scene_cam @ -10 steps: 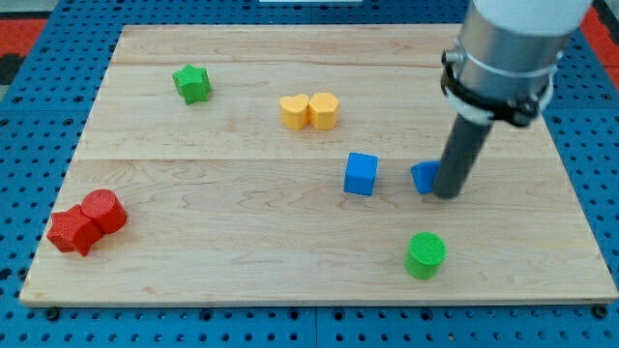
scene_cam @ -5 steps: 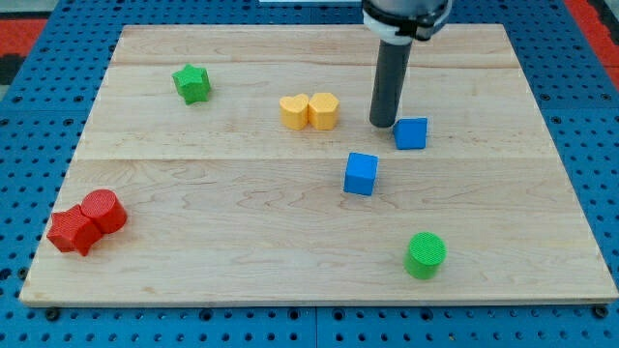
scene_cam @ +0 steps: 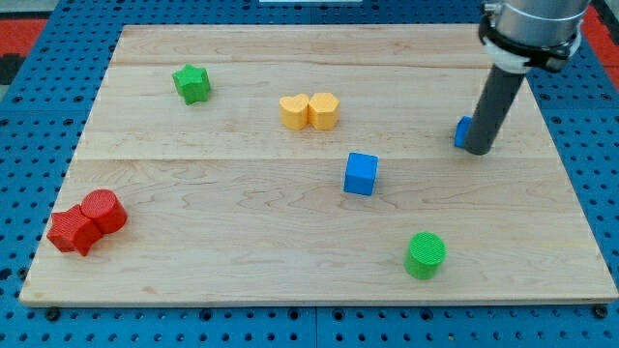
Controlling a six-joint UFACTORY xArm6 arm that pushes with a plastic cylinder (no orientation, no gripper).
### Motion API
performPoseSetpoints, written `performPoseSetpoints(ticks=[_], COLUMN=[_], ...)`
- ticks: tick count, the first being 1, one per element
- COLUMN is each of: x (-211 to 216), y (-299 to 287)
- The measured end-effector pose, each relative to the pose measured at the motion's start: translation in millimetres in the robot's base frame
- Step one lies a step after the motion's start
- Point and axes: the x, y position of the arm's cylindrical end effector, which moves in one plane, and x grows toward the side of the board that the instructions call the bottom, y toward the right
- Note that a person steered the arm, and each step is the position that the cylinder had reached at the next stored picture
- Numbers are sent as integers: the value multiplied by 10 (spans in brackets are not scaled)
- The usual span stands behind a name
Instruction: Move the blue triangle to top right
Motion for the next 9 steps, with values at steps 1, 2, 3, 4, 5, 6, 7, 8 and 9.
performPoseSetpoints(ticks=[1,2,3,4,5,6,7,8,9], x=[-359,-789,-858,-858,-1262,-1688,-1854,-1599,-1080], y=[39,4,-361,-669,-900,-815,-508,-240,-218])
